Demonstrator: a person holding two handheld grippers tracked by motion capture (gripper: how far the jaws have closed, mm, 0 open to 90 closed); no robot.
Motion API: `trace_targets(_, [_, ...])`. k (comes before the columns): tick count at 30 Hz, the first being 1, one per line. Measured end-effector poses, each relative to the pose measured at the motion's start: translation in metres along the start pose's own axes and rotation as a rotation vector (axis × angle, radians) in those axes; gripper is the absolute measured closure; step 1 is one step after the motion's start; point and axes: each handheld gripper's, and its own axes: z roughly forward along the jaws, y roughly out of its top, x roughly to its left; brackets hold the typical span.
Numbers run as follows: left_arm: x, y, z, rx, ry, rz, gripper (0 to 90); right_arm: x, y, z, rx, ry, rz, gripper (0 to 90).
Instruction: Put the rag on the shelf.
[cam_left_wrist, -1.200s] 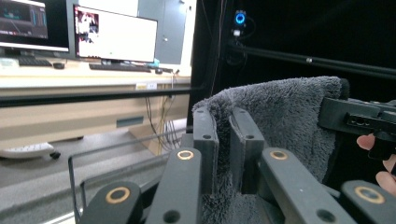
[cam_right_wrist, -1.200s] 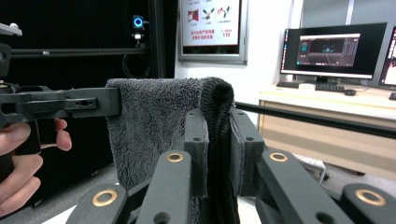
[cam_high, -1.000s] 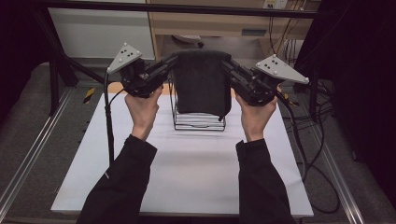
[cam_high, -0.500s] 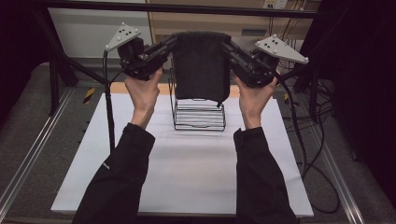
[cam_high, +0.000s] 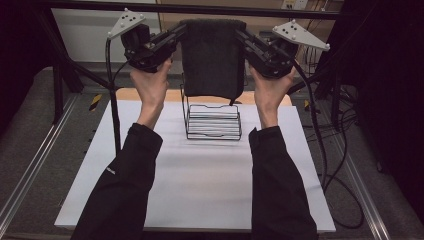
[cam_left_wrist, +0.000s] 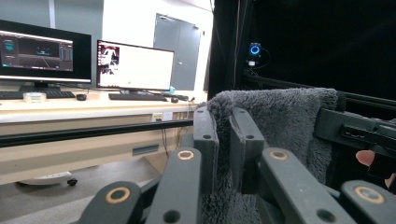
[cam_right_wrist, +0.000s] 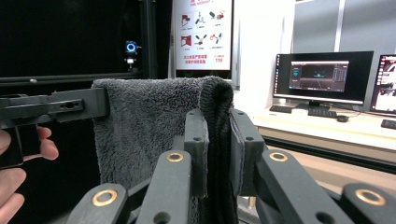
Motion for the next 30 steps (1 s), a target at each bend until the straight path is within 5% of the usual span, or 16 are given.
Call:
trace_targets(12, [0.005,0.015,0.017,0.0,0.021,-0.001,81.8,-0.014,0.012,0.018,-0.004,-0.019,0.002,79.7])
trace_targets(30, [0.024,0.011,0.034,0.015,0.069,0.004,81.8,-0.024,0.013,0.05,0.041,-0.053,-0.019,79.6])
